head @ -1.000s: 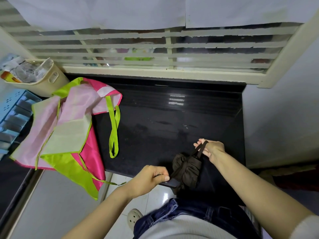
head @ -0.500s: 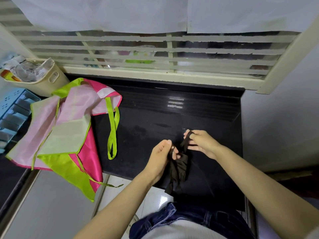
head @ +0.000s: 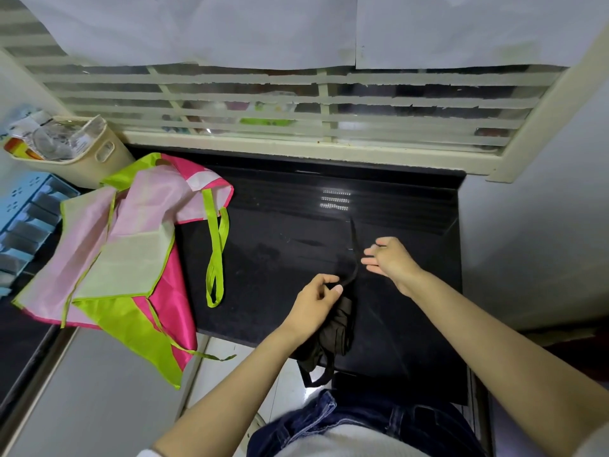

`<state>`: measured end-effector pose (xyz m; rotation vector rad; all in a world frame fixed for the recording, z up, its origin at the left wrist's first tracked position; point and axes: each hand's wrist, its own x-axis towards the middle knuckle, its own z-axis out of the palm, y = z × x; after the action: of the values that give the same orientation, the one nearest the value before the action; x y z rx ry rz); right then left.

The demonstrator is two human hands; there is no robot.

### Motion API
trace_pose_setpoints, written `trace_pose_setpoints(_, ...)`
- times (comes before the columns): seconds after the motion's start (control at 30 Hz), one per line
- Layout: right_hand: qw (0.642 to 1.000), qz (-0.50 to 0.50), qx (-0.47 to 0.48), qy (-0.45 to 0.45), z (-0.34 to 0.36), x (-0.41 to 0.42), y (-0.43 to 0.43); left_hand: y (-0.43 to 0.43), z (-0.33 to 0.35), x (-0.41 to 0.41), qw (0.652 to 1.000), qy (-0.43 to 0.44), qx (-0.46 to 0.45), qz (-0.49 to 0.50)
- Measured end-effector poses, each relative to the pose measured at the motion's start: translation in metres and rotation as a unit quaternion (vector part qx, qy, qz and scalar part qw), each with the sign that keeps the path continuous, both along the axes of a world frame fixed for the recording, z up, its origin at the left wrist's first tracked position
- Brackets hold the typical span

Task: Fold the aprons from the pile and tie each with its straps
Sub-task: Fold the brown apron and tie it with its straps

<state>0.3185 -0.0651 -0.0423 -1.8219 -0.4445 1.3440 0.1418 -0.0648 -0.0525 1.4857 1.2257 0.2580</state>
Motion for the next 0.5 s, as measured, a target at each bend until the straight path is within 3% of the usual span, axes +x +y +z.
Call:
trace_pose_setpoints(0.1, 0.997, 0.031, -0.076, 0.0, -0.012, -0.014, -0.014, -0.001, 0.0, -0.002, 0.998, -0.045, 0.0, 0.04)
trace_pose_setpoints(0.23, 0.967, 0.188, -0.17, -0.01, -0.023, -0.041, -0.03, -0.002, 0.0, -0.003, 0.994, -0.091, -0.022, 0.065)
trace_pose_setpoints(0.37, 0.951, 0.258, -0.147, -0.085, -0.031, -0.053, -0.016, -0.004, 0.003, -0.003, 0.982, -0.131, -0.072, 0.114)
trace_pose_setpoints(0.5, 0.957, 0.267, -0.042, -0.108, -0.035, -0.06, -0.014, -0.006, -0.001, -0.009, 0.968, -0.177, -0.108, 0.144)
